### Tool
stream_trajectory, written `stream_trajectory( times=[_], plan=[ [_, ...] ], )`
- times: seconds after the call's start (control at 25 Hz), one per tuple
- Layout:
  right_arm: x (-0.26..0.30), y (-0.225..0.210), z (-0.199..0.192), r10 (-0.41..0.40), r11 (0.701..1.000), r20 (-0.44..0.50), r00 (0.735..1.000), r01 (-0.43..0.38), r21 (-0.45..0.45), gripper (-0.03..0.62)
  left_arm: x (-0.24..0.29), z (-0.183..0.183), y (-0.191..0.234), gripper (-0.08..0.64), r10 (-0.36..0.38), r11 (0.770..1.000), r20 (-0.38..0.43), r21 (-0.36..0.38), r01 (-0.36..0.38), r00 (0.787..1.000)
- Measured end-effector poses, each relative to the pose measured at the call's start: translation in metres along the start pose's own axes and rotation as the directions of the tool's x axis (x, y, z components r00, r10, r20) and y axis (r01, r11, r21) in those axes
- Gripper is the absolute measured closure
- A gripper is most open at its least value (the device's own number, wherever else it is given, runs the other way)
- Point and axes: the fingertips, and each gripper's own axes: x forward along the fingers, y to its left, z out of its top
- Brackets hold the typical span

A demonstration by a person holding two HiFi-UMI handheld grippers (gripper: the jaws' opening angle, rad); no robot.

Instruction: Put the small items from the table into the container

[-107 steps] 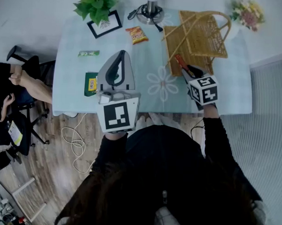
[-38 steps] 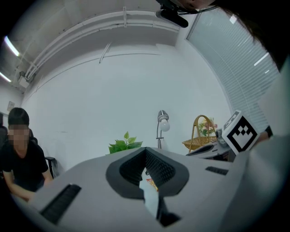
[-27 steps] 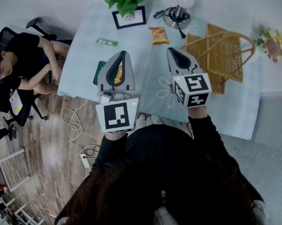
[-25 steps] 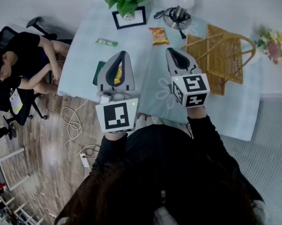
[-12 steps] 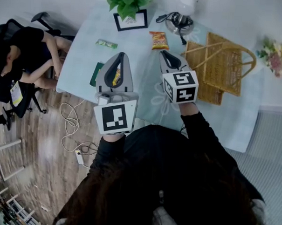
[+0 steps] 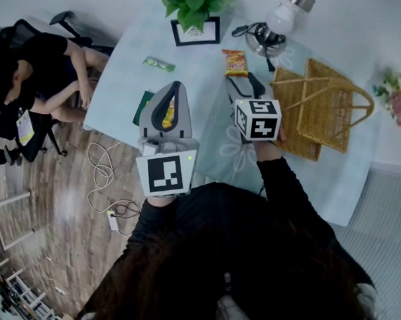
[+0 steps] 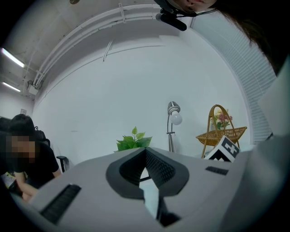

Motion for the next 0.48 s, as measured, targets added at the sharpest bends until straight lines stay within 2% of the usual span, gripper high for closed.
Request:
stream_trajectory(
  times=[0.2, 0.48],
  plan=[
    [0.024, -0.014, -0.01, -0.059, 0.998, -0.039, 0.998, 0.06, 0.031, 0.278, 0.01, -0.001, 0.01, 0.558, -0.034, 0.999, -0.004, -0.007, 0.034, 0.999],
    [0.059, -0.039, -0.027, -0.161, 0.984, -0.139, 0.977, 0.169, 0.051, 0.27, 0.017, -0.006, 0.034, 0.558, -0.065, 0.998, -0.009, -0.01, 0.065, 0.998]
  ],
)
